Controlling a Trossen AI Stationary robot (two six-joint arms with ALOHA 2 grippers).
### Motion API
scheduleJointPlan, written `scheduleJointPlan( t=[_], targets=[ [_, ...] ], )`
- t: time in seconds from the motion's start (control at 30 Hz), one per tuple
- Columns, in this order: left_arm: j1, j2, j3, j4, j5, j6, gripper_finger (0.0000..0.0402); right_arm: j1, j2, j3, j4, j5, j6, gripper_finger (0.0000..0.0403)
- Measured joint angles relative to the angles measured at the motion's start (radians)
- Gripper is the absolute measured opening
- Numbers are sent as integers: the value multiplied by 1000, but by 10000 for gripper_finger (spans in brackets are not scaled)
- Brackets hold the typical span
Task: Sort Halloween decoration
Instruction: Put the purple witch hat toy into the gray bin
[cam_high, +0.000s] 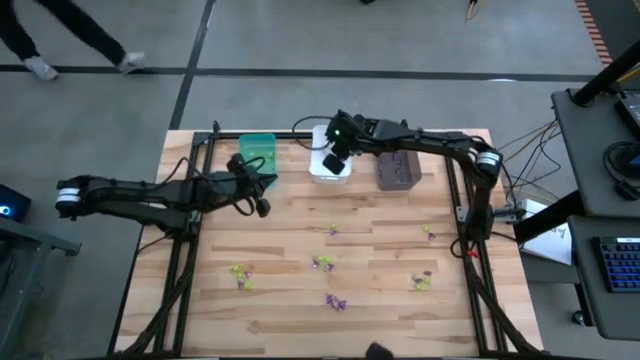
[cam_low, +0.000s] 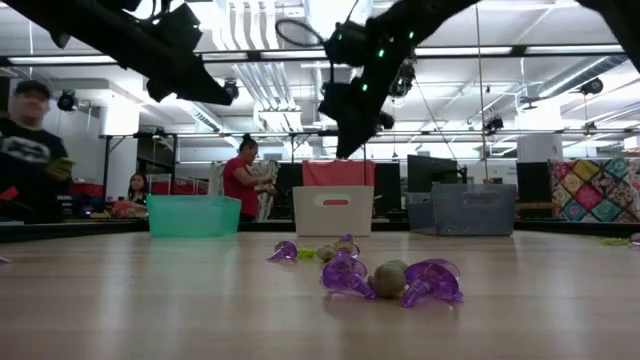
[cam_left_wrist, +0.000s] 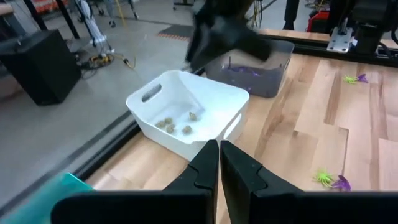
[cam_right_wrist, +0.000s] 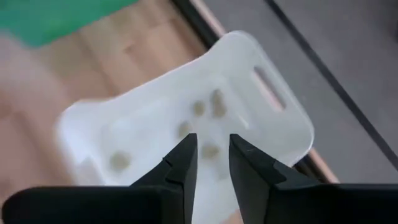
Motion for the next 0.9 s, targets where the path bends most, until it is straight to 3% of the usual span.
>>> scheduleJointPlan(
  t=[0.2,0.4,0.5,0.67,0.9],
  targets=[
    [0,78,1,48,29,-87,0,114,-112,-58,-101,1,-2,75],
    [-5,196,1,204,245,-111,0,247,-302,-232,-104,-4,7,80],
    [-24,260,1,287,297,-121,0,310,-405,-328,-92,-3,82,84],
    [-86,377,1,418,316,-124,19,417,-559,-480,-67,-1,223,82],
    [-140,560,1,653,293,-107,84,528,-695,-667,95,1,325,75]
  ],
)
